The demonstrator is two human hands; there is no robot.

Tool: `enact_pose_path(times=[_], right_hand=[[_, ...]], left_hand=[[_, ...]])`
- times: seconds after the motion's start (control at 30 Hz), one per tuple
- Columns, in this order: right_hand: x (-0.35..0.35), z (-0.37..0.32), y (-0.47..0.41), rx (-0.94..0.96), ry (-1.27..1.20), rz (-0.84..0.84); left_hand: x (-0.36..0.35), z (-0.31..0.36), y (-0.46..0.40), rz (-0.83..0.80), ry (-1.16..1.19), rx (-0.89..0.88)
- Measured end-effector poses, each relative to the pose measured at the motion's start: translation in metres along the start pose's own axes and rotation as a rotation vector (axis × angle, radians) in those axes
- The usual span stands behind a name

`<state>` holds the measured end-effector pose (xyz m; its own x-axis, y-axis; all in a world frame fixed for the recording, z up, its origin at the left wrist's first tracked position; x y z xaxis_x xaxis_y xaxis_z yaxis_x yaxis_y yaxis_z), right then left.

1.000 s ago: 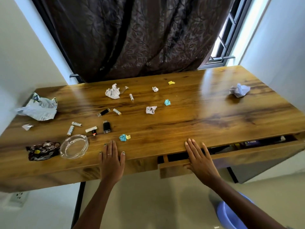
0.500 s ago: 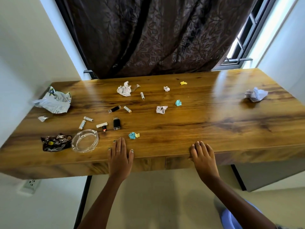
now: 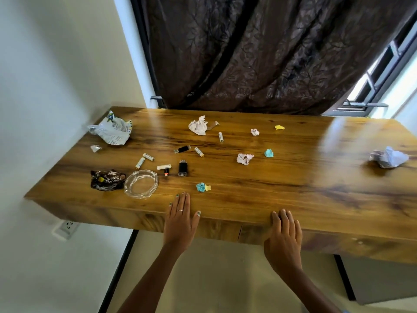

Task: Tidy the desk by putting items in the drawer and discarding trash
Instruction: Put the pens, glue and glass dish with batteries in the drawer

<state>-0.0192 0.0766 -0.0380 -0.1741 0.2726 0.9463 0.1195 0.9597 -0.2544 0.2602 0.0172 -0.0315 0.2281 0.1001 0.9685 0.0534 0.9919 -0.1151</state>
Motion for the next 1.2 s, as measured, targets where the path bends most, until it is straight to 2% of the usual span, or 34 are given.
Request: enact_pose_path(times=[0.27, 0.43, 0.5, 0.57, 0.73, 0.83, 1.2], right_hand=[[-0.017, -0.071, -0.009, 0.265, -0.052, -0.098], [-0.024, -0.111, -0.013, 0.318, -0.122, -0.151], [-0.025, -0.12, -0.014, 0.303, -0.152, -0.138], [-0.026, -0.131, -0.017, 0.278, -0.178, -0.131], [-0.025, -0.165, -0.021, 0.167, -0.363, -0.072], [-0.022, -0.188, -0.03, 0.094, -0.457, -0.045], [-0.014, -0.233, -0.089, -0.014, -0.522, 0.003]], left_hand=[[-0.009, -0.007, 0.061, 0.07, 0.079, 0.053], [-0.028, -0.035, 0.089, 0.028, 0.213, 0.333], [-0.031, -0.049, 0.094, 0.019, 0.21, 0.367], [-0.026, -0.06, 0.09, 0.046, 0.197, 0.34], [0.013, -0.084, 0.059, 0.314, 0.269, 0.268], [0.039, -0.097, 0.034, 0.397, 0.304, 0.203], [0.058, -0.138, -0.025, 0.369, 0.445, 0.11]])
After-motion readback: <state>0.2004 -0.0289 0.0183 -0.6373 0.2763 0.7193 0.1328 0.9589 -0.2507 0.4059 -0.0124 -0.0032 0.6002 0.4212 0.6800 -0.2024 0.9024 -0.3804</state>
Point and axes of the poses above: each hand's wrist, its own y-axis away from the middle knuckle, its own x-axis out of the back of the hand, z = x × y, the point moved 6 cm from there along -y, towards the middle knuckle, and after that the axes turned 4 degrees about -y, right-handed, at the moved point
